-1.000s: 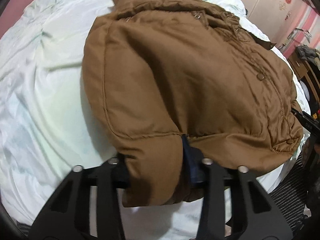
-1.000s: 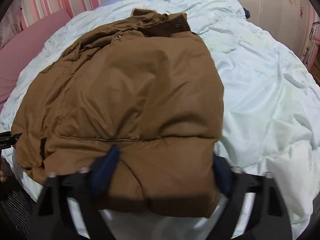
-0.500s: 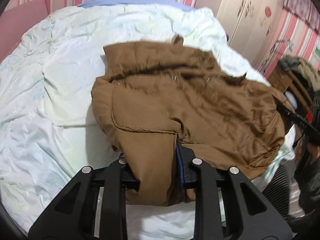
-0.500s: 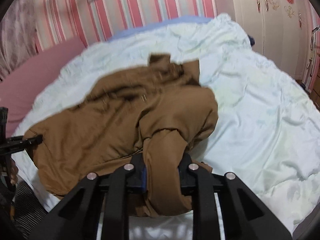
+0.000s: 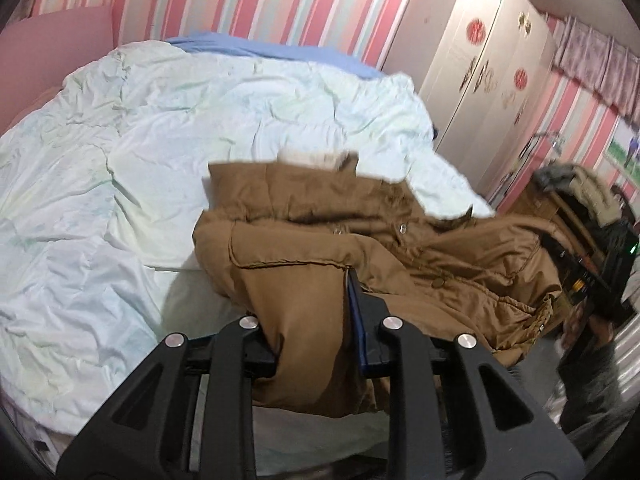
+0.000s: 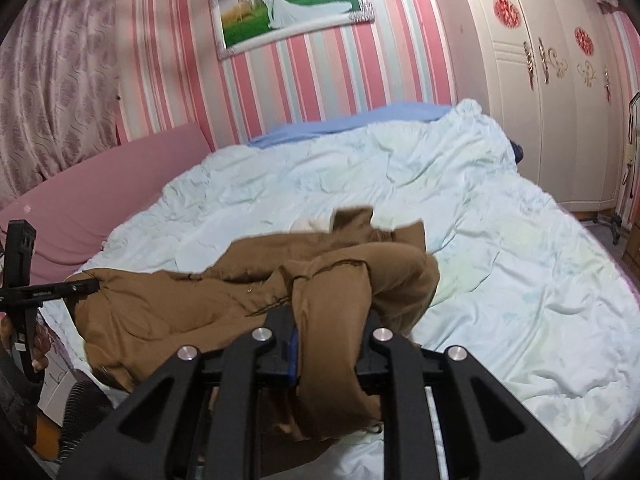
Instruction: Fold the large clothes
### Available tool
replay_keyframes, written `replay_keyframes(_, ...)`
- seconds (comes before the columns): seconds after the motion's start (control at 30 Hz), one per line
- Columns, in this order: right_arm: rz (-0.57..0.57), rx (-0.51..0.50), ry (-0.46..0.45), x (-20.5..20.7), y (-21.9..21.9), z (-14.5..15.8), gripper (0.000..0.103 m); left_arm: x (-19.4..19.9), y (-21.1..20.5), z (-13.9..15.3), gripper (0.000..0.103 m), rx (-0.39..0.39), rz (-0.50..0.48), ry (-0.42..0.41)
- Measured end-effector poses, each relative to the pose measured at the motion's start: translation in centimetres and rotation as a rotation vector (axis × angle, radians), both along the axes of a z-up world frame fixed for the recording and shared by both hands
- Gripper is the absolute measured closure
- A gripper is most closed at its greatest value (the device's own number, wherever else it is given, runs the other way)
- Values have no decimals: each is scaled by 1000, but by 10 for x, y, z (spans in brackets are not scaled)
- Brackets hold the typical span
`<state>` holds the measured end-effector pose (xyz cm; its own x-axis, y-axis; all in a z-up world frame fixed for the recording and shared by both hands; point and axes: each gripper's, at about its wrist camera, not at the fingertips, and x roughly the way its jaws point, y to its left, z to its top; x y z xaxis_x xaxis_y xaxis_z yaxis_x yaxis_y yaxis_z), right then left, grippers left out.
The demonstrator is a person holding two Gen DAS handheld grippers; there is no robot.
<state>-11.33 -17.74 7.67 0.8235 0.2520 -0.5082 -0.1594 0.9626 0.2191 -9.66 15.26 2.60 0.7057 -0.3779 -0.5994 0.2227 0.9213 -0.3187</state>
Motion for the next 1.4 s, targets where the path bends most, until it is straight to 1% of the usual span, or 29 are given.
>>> replay_keyframes(0.07,0,9,-15,-12,-4,15,86,-16,8,17,80,-12,-3,-14)
replay_keyframes(0.1,3,9,-32,-23,-5,31,86,-25,10,29,80,-15,-10,-28)
replay_keyframes(0.23,12,-7,-87,-33,-3,67,86,-48,19,66,80,-14,-34,-83)
replay_keyframes(0.3,7,-14,-105,-39,-6,76,86,-54,23,74,80,-10,-38,-101)
replay_keyframes(0.33,2,-26,-110,-32,-4,78,86,-54,25,75,79,-10,-42,-106)
replay_keyframes(0.4,-11,-18,-92,-23,-9,72,86,-50,33,69,79,-5,-33,-98)
replay_keyframes(0.47,-24,-1,-63,-12,-14,62,86,-38,41,55,79,-38,-18,-48)
replay_keyframes(0.5,-31,-4,-35,3,-14,49,86,-28,39,51,79,-42,-15,-35)
replay_keyframes(0.57,-33,-5,-12,24,-13,36,86,-13,34,40,79,-16,-7,-17)
replay_keyframes(0.67,-45,-1,3,49,-14,25,86,10,28,33,79,13,0,-11)
replay_keyframes(0.77,-55,6,-4,72,-17,21,86,32,25,38,79,7,11,-13)
replay_keyframes(0.8,-58,4,-8,72,-17,20,86,41,24,44,79,17,12,-21)
replay_keyframes(0.9,-74,-1,-20,113,-21,27,86,63,11,57,79,57,2,-54)
replay_keyframes(0.93,-77,-4,-19,118,-23,27,86,74,8,62,79,68,1,-65)
replay_keyframes(0.97,-82,-8,-6,138,-23,25,86,84,7,65,79,71,1,-70)
replay_keyframes(1.07,-92,-22,27,168,-29,16,86,121,1,67,78,65,9,-63)
replay_keyframes(1.13,-93,-43,54,198,-29,5,86,146,1,60,78,76,24,-41)
replay_keyframes(1.2,-94,-36,83,223,-31,-7,86,169,2,53,78,90,43,-19)
replay_keyframes(1.3,-97,-50,120,263,-29,-24,86,217,7,37,78,105,63,37)
replay_keyframes(1.37,-106,-76,144,292,-24,-44,86,244,7,29,78,118,72,65)
replay_keyframes(1.4,-107,-79,153,296,-23,-50,86,257,7,25,78,129,76,76)
